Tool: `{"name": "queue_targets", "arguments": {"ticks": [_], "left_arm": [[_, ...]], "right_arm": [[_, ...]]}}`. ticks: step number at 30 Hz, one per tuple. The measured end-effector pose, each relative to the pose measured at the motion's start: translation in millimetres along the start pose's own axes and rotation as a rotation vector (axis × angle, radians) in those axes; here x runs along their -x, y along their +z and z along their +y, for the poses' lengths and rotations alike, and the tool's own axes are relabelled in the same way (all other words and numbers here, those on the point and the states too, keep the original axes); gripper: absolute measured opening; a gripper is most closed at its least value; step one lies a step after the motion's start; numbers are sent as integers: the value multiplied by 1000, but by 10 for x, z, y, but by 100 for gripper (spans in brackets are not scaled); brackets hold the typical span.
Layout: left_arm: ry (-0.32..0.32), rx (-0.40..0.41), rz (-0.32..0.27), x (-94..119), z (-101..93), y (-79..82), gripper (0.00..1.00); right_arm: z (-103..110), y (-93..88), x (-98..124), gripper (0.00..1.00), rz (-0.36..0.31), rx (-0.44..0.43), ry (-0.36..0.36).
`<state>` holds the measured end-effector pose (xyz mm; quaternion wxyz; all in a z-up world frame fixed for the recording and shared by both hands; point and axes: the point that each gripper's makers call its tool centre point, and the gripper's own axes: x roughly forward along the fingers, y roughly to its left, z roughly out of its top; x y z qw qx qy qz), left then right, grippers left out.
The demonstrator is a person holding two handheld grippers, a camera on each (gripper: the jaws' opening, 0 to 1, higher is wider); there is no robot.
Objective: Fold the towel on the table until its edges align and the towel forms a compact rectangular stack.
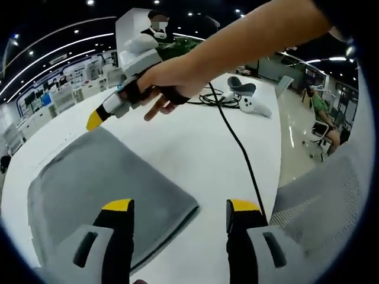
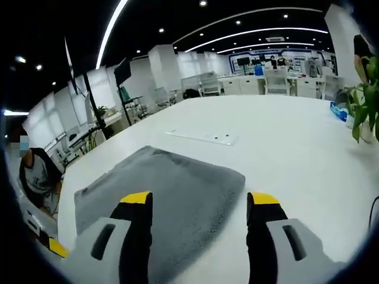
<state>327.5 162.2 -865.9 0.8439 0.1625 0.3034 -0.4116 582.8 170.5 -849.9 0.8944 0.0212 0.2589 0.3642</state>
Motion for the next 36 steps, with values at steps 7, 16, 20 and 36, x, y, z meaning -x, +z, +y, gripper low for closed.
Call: {"name": "queue_targets", "arguments": {"ticks": [7, 16, 20, 36], "left_arm": [[-29, -18, 52, -180, -59, -121, 52], [-44, -12, 118, -361, -72, -292, 38], [-34, -43, 132, -413, -58, -314, 36], [48, -20, 112, -403, 46, -286, 10]], "right_arm": [[-143, -44, -104, 58, -9, -39, -22], [-248, -14, -265, 52, -31, -83, -42], [-232, -32, -326, 51, -22, -75, -43], [-368, -126, -551, 39, 24, -8, -125]]}}
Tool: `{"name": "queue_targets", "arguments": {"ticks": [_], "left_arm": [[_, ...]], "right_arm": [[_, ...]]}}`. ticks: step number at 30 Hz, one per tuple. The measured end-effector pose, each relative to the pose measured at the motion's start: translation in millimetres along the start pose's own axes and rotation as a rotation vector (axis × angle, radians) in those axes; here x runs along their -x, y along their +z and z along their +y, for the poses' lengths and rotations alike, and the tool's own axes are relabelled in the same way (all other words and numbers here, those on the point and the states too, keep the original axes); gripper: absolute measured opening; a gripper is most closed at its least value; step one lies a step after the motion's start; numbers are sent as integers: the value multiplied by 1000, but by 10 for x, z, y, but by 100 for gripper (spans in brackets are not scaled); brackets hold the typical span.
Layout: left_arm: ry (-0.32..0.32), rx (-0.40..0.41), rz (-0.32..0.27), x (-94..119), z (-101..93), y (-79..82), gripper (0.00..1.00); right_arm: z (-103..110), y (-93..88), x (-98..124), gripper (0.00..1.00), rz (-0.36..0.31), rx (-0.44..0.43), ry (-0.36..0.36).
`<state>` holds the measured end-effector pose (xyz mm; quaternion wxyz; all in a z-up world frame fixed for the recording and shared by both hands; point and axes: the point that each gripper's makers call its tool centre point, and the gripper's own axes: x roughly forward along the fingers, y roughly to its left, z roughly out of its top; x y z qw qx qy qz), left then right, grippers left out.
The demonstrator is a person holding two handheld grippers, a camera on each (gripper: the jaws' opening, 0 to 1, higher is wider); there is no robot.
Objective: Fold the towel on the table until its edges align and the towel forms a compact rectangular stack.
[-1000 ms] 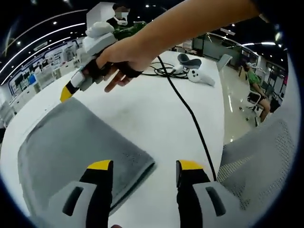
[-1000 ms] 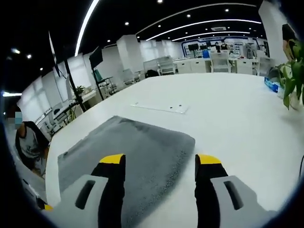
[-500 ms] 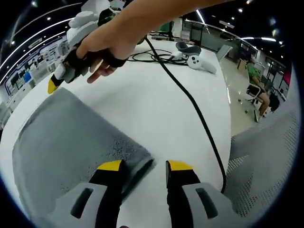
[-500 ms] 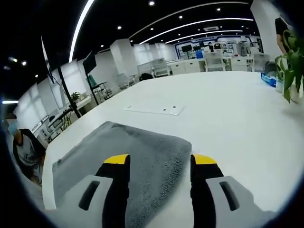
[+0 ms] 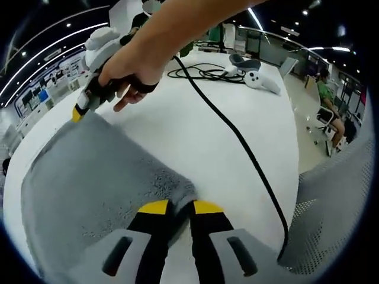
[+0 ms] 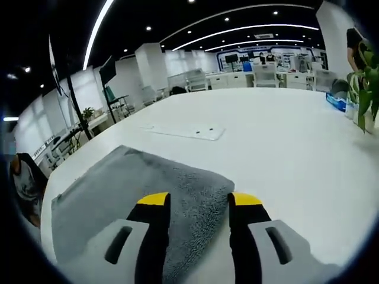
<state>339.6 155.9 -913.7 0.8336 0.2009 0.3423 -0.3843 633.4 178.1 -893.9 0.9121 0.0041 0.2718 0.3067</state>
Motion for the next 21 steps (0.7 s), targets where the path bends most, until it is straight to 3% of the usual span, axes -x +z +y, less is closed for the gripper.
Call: {"name": "queue_targets", "arguments": {"ticks": [2, 6, 11, 21], "left_arm": [[-19, 76, 1, 10, -34, 7, 8], [-38, 84, 15, 19, -74, -13, 7], [-85, 111, 29, 47, -230, -34, 6], [-115, 154, 40, 39, -384, -11, 6]], "right_arm": [[-4, -30, 14, 36, 14, 19, -19], [-128, -102, 25, 30, 46, 20, -66], [-239, -202, 143, 15, 82, 0, -110], [-236, -258, 316, 9, 97, -75, -108]]}}
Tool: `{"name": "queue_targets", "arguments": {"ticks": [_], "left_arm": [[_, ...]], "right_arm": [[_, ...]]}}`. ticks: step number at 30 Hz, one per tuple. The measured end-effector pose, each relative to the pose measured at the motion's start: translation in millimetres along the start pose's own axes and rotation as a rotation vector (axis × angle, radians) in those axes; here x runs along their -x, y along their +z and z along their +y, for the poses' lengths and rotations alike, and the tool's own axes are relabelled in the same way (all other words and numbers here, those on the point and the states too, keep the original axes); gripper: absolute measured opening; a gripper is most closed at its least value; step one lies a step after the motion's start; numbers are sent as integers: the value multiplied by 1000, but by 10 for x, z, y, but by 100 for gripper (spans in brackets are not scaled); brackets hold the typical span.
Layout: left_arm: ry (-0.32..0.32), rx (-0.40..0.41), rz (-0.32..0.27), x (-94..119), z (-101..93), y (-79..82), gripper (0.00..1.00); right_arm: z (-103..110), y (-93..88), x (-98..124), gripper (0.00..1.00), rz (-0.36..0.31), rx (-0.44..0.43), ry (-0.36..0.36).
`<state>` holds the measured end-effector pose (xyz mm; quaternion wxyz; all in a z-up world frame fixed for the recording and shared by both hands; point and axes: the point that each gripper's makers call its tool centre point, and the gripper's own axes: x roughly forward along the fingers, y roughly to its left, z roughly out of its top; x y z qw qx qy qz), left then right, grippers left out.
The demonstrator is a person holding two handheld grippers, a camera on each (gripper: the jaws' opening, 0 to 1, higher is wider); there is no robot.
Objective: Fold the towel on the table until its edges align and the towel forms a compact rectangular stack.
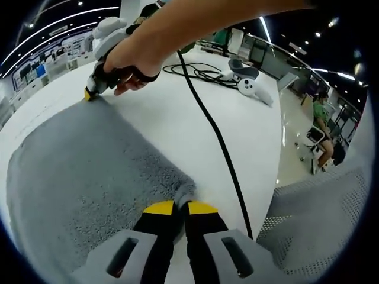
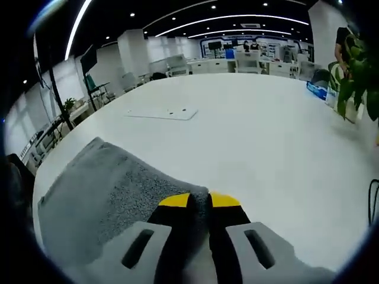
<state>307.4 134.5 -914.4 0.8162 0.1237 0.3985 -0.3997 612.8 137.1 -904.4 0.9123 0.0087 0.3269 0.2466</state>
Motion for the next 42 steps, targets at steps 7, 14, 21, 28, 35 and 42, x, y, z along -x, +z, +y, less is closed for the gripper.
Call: {"name": "queue_targets", "arguments": {"ticks": [7, 14, 21, 28, 35, 42], "left_arm": [[1, 6, -3, -36, -55, 41, 6], [-5, 8, -12, 18, -65, 126, 4], [-22, 45, -80, 168, -121, 320, 4], [-41, 83, -144, 283, -192, 488, 4], [-39, 109, -198, 395, -180, 621, 4], [-4, 154, -255, 591, -21, 700, 4]], "right_arm": [[-37, -56, 58, 17, 13, -18, -31], [13, -16, 70, 1, 60, -13, -19], [37, 138, 203, 1, 54, 24, -26], [35, 223, 342, 0, 45, 48, -33], [61, 333, 471, 0, 31, 35, -28], [156, 500, 574, 0, 10, 5, -21]]}}
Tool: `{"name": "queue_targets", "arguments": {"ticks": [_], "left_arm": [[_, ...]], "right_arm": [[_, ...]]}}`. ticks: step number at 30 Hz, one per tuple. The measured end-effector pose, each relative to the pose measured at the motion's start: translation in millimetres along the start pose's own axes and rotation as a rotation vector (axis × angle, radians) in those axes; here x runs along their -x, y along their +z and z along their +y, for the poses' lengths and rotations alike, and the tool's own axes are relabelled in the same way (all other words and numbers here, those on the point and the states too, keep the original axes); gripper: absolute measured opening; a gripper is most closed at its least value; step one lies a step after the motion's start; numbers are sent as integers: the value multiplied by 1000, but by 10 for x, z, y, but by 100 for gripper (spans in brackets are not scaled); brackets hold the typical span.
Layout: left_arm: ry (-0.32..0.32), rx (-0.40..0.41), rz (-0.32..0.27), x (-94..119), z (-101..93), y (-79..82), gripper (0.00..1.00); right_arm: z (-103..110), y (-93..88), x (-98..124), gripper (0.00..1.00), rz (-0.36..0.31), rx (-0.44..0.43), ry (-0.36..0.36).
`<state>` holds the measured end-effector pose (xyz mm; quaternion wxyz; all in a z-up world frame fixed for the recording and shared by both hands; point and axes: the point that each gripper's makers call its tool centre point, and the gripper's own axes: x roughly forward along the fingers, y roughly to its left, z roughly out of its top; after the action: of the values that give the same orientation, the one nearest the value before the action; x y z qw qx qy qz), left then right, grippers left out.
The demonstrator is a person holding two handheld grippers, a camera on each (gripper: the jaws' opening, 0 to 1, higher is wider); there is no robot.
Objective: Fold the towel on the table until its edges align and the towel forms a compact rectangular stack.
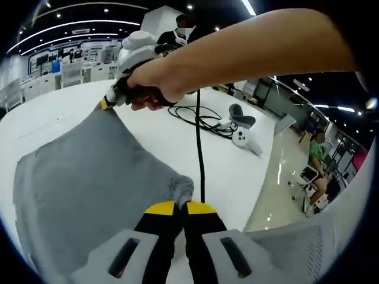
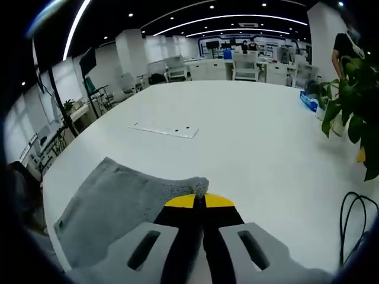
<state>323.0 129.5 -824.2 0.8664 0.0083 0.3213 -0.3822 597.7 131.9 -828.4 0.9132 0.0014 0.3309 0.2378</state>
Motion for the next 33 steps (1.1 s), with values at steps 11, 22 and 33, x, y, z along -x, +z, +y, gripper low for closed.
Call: {"name": "queue_targets", "arguments": {"ticks": [11, 22, 33], "left_arm": [[55, 34, -82, 370, 236, 160, 4], [92, 70, -147, 739, 444, 200, 4], [102, 180, -244, 1088, 549, 233, 4]], "right_arm": [[256, 231, 81, 0, -24, -40, 20], [457, 458, 115, 0, -42, -54, 21], [617, 666, 156, 0, -51, -56, -3]]}}
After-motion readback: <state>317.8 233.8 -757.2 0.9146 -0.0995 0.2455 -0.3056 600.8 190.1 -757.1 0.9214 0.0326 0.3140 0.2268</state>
